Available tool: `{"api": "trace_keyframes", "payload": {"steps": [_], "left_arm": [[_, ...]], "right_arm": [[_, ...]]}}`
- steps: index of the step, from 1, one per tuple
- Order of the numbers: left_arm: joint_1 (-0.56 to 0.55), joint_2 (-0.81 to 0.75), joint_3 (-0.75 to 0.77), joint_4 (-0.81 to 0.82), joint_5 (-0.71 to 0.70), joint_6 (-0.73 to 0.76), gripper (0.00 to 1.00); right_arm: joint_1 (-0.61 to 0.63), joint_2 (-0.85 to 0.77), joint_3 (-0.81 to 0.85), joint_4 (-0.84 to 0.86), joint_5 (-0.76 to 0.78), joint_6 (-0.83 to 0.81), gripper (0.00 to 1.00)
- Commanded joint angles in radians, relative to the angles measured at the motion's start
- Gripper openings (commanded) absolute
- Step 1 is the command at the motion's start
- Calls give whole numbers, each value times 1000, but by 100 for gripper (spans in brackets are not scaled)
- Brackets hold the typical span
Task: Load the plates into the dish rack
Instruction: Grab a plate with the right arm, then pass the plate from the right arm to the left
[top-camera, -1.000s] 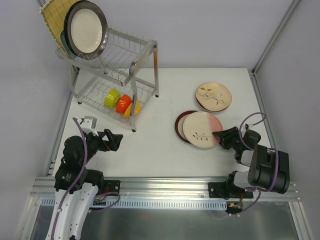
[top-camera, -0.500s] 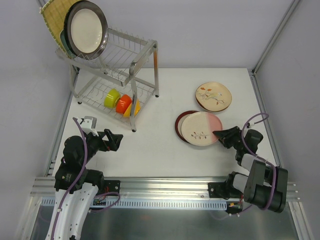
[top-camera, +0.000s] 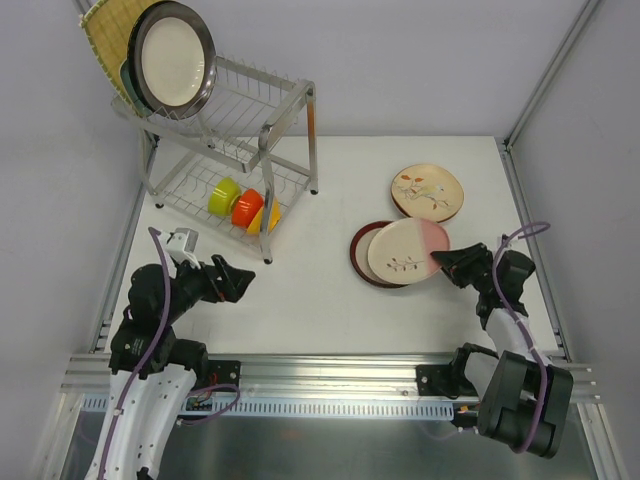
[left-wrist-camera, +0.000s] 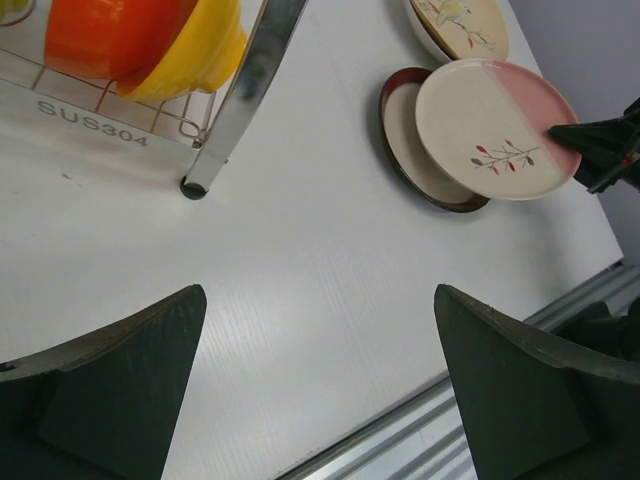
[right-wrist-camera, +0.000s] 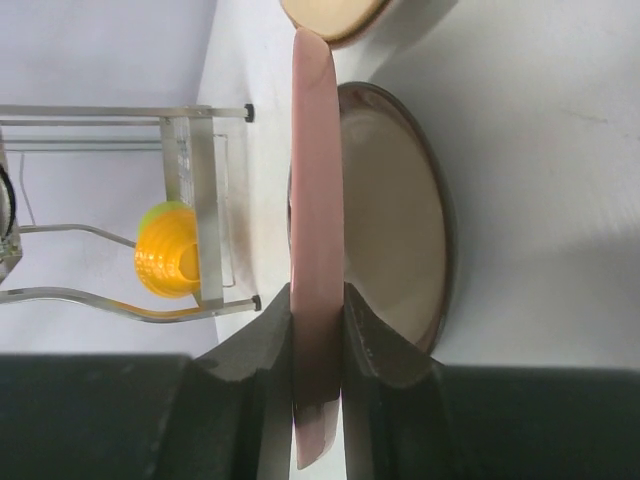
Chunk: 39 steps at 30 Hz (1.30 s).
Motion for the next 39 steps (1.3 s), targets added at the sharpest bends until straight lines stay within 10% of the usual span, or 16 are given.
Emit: {"api": "trace_keyframes", "payload": {"steps": [1, 19, 39], "left_arm": [[12, 40, 53, 39, 115, -134, 99], [-92, 148, 35, 277, 144, -451, 99], [-576, 421, 86, 489, -402, -519, 98]], "right_arm": [[4, -57, 99, 111, -103, 101, 0], [181, -68, 125, 512, -235, 368, 1], [446, 152, 134, 1020, -172, 592, 1]]}}
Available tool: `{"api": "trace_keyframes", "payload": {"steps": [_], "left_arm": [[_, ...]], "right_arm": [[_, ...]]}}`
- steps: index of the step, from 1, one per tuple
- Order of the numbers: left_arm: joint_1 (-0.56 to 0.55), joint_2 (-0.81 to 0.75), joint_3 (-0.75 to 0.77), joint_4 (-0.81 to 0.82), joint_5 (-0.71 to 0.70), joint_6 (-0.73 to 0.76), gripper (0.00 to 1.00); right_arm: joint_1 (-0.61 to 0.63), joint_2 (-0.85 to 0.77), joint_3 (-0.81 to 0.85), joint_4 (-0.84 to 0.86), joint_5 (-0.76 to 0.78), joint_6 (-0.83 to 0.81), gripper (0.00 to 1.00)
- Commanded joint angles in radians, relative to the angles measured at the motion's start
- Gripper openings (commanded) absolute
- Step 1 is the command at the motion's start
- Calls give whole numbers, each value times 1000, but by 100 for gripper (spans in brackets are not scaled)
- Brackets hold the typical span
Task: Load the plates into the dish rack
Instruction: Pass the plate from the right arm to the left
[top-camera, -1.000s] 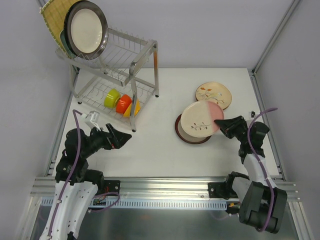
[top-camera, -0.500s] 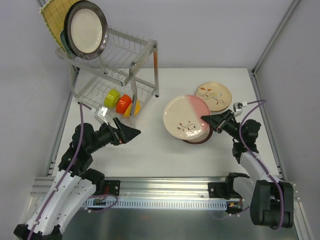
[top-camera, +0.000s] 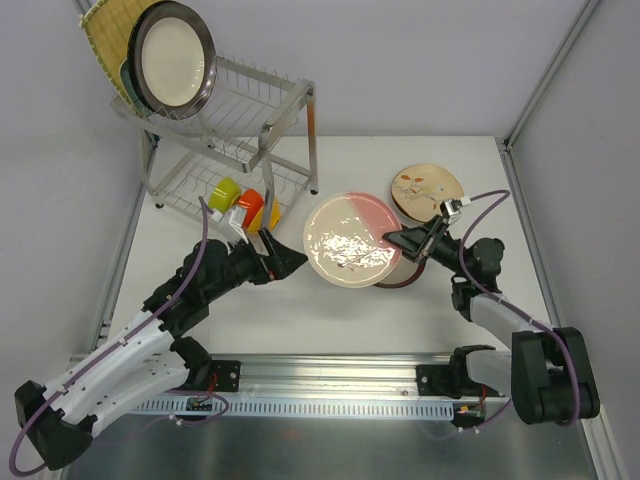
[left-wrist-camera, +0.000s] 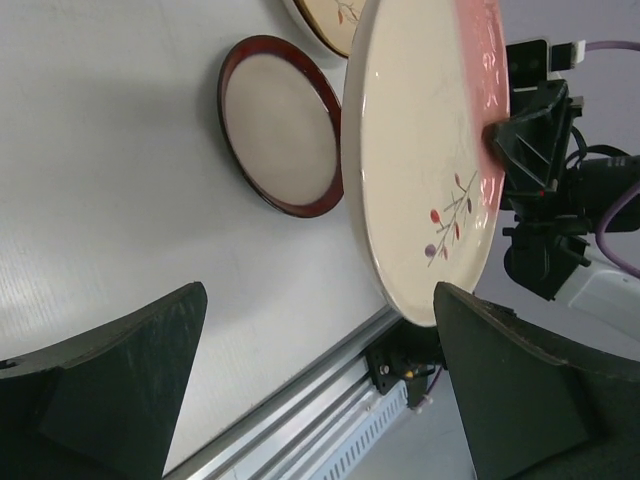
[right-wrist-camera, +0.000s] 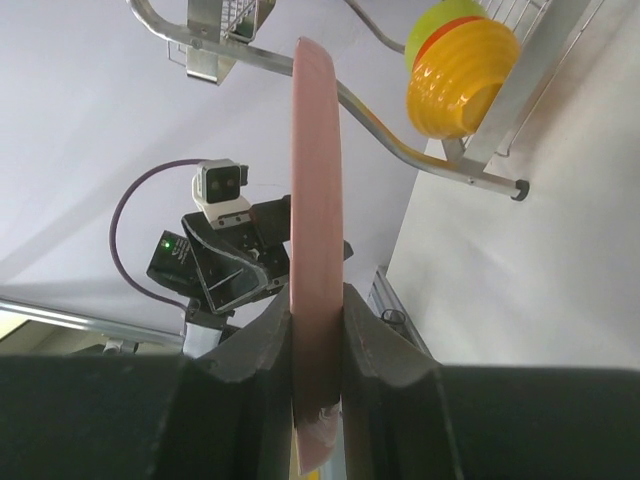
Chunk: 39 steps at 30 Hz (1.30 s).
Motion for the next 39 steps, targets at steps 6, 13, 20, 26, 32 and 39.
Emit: {"api": "trace_keyframes", "payload": {"steps": [6, 13, 20, 26, 32, 39], "left_arm": [[-103, 117, 98, 153, -194, -32, 89], [-148, 191, 103, 216, -206, -79, 79], [-172, 223, 104, 253, -214, -110, 71], [-177, 229, 101, 285, -200, -127, 60], [-178, 211, 97, 308, -182, -116, 44], [-178, 188, 92, 342, -158, -82, 24]], "right_arm": [[63, 26, 92, 283, 28, 68, 1], [92, 55, 100, 314, 32, 70, 1], [111, 60, 100, 308, 37, 45, 1], [123, 63, 96, 276, 35, 15, 1], [145, 71, 93, 222, 32, -44, 1], [166, 89, 92, 182, 32, -93, 1]]}}
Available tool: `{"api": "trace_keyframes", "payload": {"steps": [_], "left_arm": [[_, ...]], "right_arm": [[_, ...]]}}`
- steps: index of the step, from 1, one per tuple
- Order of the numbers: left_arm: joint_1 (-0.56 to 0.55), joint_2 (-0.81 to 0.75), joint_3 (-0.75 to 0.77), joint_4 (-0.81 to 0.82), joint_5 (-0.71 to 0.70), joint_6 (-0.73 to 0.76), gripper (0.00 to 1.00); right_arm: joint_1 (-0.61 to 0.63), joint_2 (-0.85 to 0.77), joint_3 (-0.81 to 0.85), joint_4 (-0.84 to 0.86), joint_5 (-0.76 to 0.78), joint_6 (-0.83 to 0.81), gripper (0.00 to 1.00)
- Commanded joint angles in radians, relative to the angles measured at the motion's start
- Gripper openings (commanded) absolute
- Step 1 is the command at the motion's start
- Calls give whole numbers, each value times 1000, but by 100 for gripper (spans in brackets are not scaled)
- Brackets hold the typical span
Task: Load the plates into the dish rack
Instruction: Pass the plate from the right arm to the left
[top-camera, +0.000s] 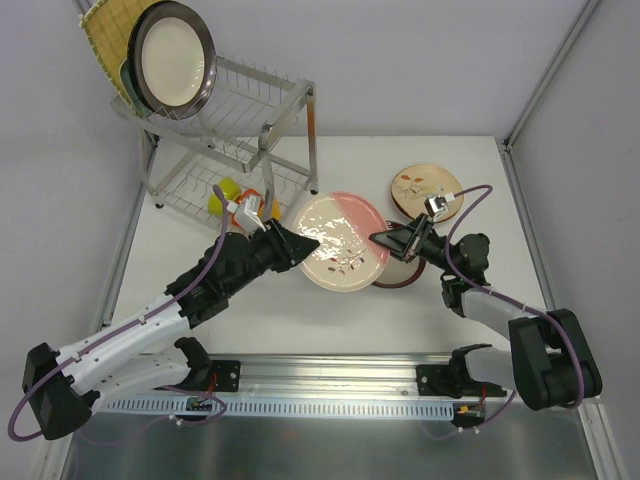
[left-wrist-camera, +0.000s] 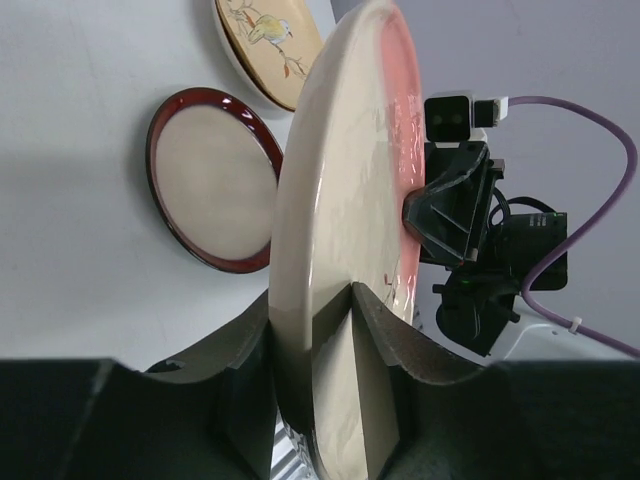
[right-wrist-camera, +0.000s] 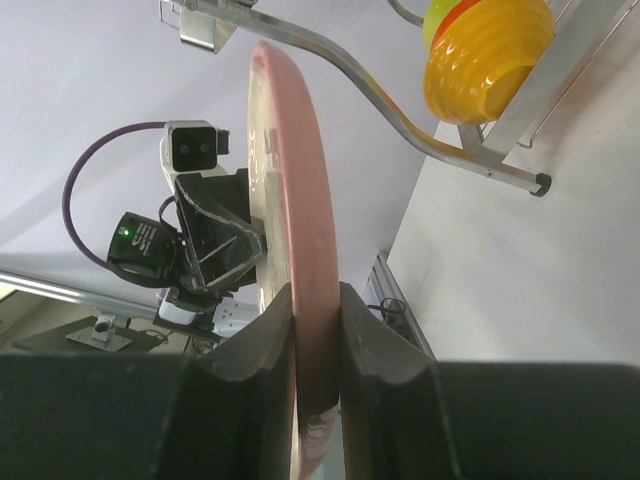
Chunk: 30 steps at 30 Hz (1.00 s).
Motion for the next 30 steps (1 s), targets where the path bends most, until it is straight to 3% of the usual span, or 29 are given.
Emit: {"api": "trace_keyframes", "payload": {"steps": [1, 6, 8, 13, 16, 24, 30], "left_arm": [[-13, -29, 20, 126, 49, 33, 23], [-13, -50, 27, 132, 61, 70, 11], [-13, -60, 31, 131, 69, 108, 1], [-13, -89, 50, 128, 89, 215, 0], [-13, -96, 69, 126, 103, 290, 0], [-13, -90, 132, 88, 155, 458, 0], [-13, -89, 175, 62, 198, 593, 0]], "right_arm": [[31, -1, 52, 122, -16, -51, 1], [31, 4, 41, 65, -13, -112, 3], [31, 2, 37, 36, -13, -132, 10], [33, -22, 31, -44, -15, -218, 44], [33, -39, 34, -122, -13, -276, 60], [33, -124, 64, -373, 12, -433, 70], [31, -238, 133, -709, 62, -660, 80]]}}
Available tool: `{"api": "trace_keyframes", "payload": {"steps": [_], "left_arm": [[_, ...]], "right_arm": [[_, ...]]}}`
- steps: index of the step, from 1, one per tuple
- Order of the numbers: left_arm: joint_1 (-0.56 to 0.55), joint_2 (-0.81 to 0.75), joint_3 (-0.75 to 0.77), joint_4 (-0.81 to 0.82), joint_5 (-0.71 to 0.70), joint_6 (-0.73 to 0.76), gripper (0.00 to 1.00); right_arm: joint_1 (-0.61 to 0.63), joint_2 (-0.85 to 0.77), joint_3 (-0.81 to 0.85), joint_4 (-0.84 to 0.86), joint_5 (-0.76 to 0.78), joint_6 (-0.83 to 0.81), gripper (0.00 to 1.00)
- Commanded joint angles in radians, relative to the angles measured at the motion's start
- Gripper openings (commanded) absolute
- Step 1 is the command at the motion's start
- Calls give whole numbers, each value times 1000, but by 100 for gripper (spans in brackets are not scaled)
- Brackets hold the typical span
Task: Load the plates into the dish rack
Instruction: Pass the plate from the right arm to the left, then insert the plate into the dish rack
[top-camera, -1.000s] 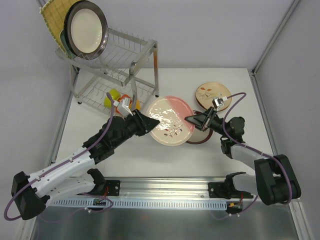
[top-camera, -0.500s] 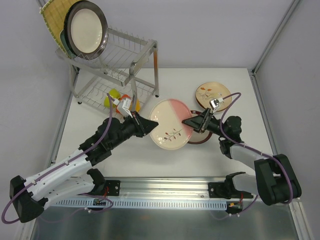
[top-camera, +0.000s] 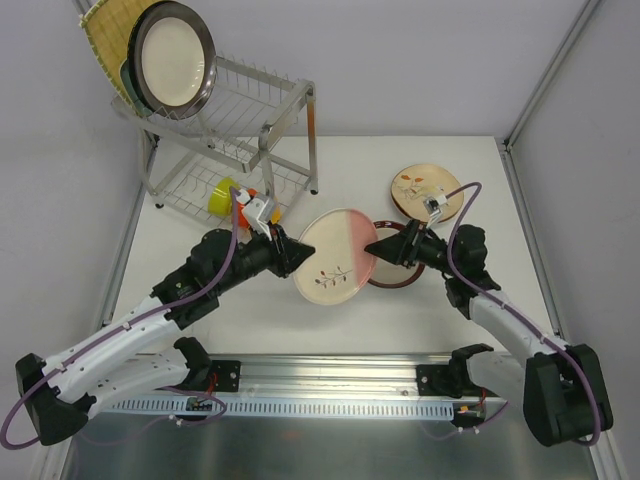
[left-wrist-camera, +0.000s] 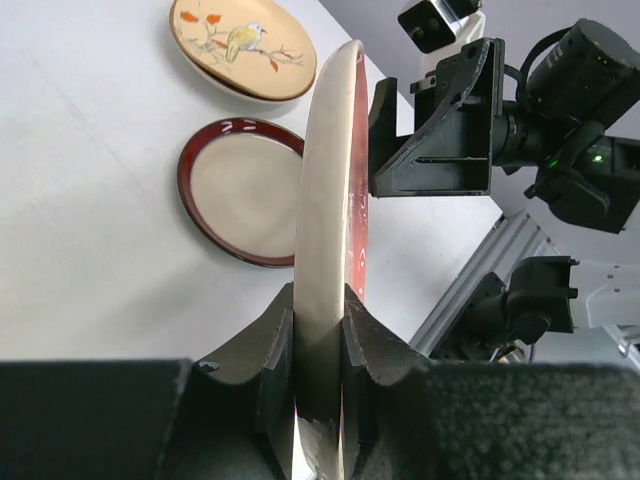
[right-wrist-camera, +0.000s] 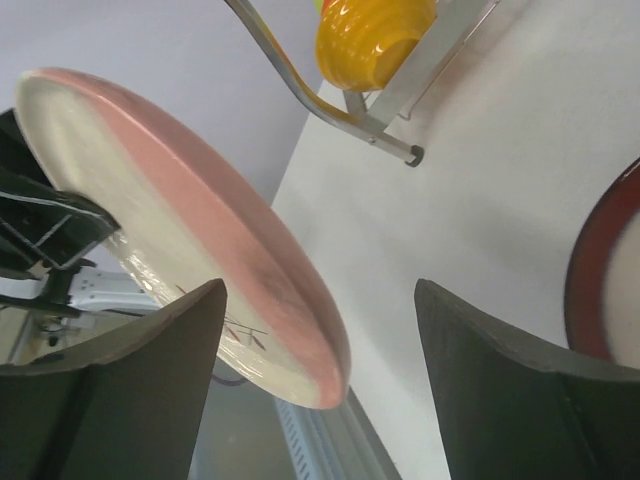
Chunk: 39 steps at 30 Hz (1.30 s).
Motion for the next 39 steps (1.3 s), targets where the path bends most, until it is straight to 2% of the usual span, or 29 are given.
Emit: {"api": "trace_keyframes", "payload": {"steps": [1, 7, 15, 24, 32, 36, 39], "left_arm": [[-10, -28, 109, 141, 58, 126, 0], [-10, -20, 178, 78, 75, 287, 0], [-10, 9, 317, 33, 94, 549, 0], [-10, 94, 547, 24, 43, 793, 0], [11, 268, 846, -17, 58, 981, 0], [80, 346, 1021, -40, 109, 1003, 0], [178, 397, 1098, -62, 179, 973, 0]], "right_arm": [[4, -95, 83, -285, 57, -211, 84], [4, -258, 190, -668, 220, -445, 98], [4, -399, 298, -929, 387, -597, 100], [2, -513, 255, -946, 486, -618, 100], [2, -479, 234, -945, 472, -618, 99], [2, -447, 232, -914, 452, -611, 100], [2, -418, 237, -902, 435, -611, 100]]}}
